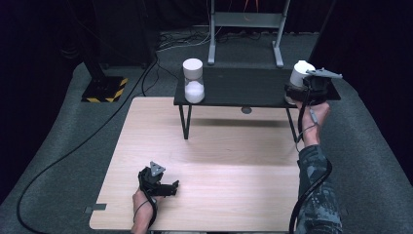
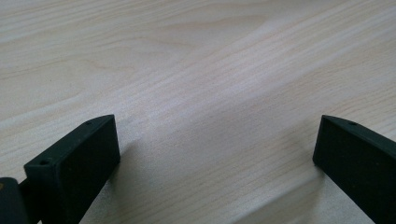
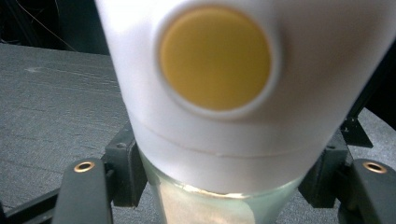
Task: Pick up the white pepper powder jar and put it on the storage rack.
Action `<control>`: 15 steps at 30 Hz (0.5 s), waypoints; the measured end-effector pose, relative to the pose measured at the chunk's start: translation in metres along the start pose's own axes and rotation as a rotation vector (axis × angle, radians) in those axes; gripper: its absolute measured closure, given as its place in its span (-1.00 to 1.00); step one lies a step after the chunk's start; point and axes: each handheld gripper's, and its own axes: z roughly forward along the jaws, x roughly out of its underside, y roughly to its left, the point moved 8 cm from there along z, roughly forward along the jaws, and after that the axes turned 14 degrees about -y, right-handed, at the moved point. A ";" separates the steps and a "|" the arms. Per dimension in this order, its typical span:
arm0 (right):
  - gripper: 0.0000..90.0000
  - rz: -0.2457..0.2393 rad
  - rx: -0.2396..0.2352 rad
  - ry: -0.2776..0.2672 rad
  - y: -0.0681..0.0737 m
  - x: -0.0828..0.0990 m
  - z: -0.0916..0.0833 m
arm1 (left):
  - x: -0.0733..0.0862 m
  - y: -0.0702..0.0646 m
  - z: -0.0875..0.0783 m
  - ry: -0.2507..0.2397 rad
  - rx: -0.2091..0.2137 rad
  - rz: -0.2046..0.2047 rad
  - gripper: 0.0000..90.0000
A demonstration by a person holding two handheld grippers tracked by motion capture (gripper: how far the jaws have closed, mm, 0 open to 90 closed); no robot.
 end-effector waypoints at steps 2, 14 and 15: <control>-0.33 -0.001 -0.001 0.001 0.000 0.000 0.000 | 0.000 0.000 0.000 0.000 0.000 0.000 -0.99; -0.33 0.006 -0.002 0.009 -0.001 -0.001 0.000 | 0.000 0.000 0.000 0.000 0.000 -0.001 -0.99; -0.33 0.008 -0.002 0.012 -0.001 -0.002 0.000 | 0.000 0.000 0.000 0.000 0.000 0.000 -0.99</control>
